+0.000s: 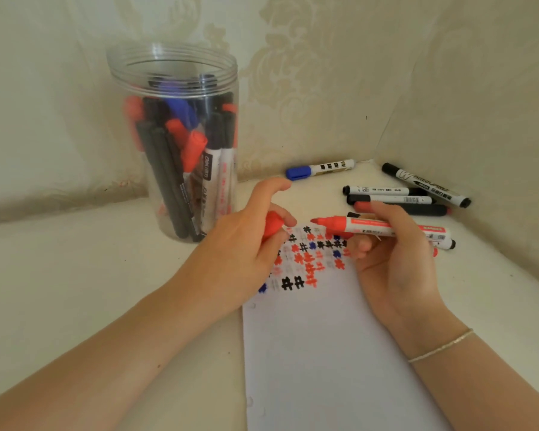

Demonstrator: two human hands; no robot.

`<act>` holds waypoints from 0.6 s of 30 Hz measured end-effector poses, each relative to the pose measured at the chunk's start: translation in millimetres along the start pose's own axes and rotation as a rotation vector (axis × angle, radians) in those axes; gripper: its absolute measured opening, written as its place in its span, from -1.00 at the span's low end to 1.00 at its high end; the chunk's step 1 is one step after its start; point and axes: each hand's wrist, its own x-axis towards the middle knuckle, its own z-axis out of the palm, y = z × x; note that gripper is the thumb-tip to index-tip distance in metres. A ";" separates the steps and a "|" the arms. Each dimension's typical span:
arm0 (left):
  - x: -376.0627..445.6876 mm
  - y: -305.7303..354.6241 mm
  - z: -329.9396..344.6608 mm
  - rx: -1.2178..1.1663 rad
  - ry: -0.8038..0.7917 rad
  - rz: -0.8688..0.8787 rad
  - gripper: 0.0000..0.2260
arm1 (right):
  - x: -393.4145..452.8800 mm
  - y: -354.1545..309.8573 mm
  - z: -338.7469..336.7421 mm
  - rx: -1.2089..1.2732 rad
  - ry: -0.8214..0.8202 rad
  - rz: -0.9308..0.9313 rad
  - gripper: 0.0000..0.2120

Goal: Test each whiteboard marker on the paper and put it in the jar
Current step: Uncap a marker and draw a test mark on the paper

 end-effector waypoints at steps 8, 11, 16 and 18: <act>0.4 -2.2 5.2 -0.132 -0.095 -0.104 -0.75 | -0.7 1.8 0.5 -0.100 -0.052 -0.032 -0.87; 0.1 -2.3 6.8 -0.090 -0.120 -0.093 -0.79 | -2.7 1.8 2.5 -0.146 -0.078 -0.044 -0.81; 0.2 -4.0 9.0 -0.032 -0.129 -0.050 -0.78 | -4.9 5.5 4.0 -0.304 -0.119 -0.076 -0.73; -0.3 -5.2 9.2 0.004 -0.133 -0.020 -0.74 | -6.6 7.0 4.8 -0.391 -0.164 -0.090 -0.77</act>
